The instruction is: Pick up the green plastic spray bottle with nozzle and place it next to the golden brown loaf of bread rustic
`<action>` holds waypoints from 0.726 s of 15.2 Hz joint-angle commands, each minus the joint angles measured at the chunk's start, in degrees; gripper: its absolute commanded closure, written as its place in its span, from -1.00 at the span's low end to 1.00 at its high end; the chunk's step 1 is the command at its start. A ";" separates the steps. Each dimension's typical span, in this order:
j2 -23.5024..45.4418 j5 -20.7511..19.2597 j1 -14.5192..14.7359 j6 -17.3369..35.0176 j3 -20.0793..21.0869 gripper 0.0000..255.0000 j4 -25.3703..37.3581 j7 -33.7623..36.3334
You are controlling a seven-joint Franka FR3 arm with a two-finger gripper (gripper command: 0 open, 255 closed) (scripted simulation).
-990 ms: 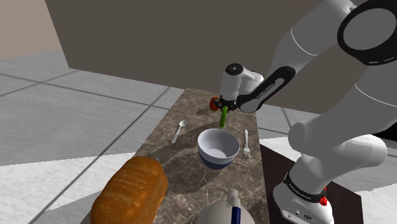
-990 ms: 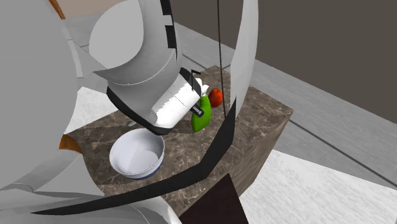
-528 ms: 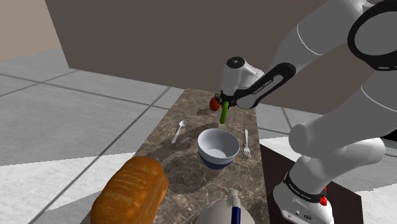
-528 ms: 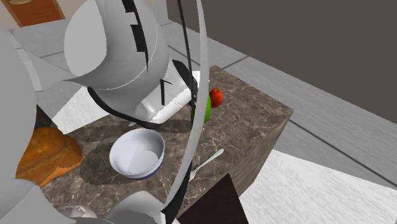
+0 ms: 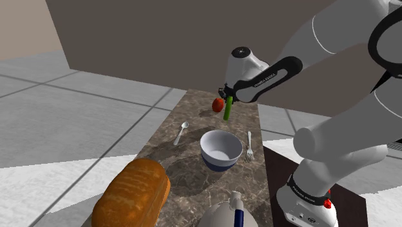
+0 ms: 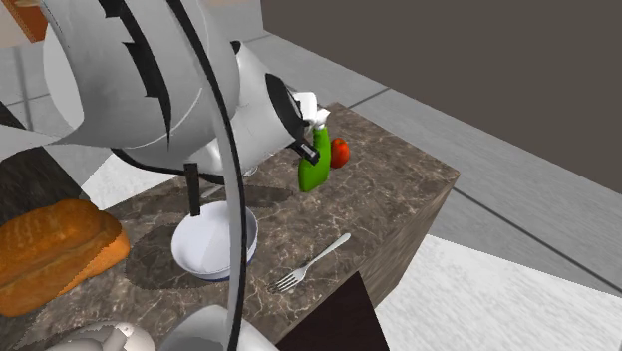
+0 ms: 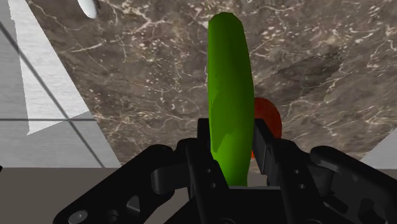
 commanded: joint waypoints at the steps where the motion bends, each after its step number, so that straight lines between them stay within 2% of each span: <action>1: -1.22 1.96 1.39 -1.41 -1.35 1.00 0.41 -2.04; 11: -5.75 7.95 5.76 -8.90 -5.72 1.00 3.99 -8.81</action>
